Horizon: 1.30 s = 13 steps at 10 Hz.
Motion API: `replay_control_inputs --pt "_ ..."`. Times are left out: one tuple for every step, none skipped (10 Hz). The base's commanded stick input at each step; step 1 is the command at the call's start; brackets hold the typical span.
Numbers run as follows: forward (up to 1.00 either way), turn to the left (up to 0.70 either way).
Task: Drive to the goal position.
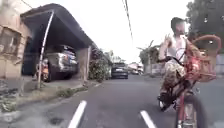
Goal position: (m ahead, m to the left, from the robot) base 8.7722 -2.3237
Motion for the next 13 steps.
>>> replay_control_inputs --pt "1.00 0.02" --pt "1.00 0.03" --pt "1.00 0.00" --pt "1.00 0.00" --pt "1.00 0.00" --pt "1.00 0.00" --pt "1.00 0.04" --pt "1.00 -0.02" --pt "1.00 -0.08" --pt "1.00 -0.19" --pt "1.00 -0.40" --pt "1.00 -0.40" --pt "1.00 -0.40"
